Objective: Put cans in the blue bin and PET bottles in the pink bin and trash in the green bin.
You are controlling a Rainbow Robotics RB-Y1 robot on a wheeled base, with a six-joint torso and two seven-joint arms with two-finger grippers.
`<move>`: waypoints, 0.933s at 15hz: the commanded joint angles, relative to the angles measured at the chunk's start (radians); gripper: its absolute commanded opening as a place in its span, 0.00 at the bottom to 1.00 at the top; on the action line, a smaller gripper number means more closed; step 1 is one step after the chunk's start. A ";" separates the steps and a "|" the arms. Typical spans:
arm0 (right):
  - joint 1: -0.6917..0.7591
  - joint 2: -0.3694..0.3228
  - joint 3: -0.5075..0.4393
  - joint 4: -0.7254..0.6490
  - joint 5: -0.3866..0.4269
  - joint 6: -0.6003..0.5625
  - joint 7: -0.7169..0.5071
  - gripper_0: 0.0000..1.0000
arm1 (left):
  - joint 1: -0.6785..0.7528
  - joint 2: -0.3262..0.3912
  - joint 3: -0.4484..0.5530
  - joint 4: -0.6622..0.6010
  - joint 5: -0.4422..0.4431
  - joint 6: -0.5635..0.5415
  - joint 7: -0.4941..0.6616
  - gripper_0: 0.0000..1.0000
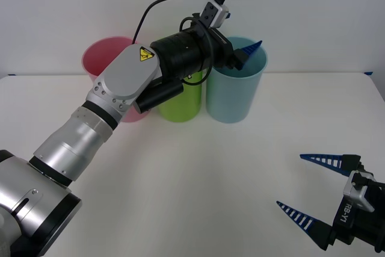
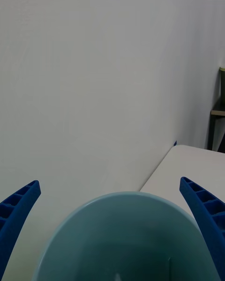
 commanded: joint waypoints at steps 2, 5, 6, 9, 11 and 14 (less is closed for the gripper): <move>0.000 0.000 0.000 0.000 0.000 0.000 0.000 1.00 | -0.003 -0.003 0.001 0.000 0.029 0.000 -0.004 1.00; 0.000 0.000 0.000 0.000 0.000 0.000 0.000 1.00 | -0.015 -0.003 0.001 0.000 0.089 -0.002 -0.026 1.00; 0.000 0.000 0.000 0.000 0.000 0.000 0.000 1.00 | -0.020 -0.003 0.001 0.000 0.104 0.003 -0.036 1.00; 0.000 0.000 0.000 0.000 0.000 0.000 0.000 1.00 | -0.032 -0.002 0.001 0.000 0.176 0.020 -0.087 1.00; 0.000 0.000 0.000 0.000 0.000 0.000 0.000 1.00 | -0.037 -0.003 0.003 -0.009 0.204 0.032 -0.093 1.00; 0.000 0.000 0.000 0.000 0.000 0.000 0.000 1.00 | -0.035 -0.002 0.023 -0.038 0.274 0.026 -0.101 1.00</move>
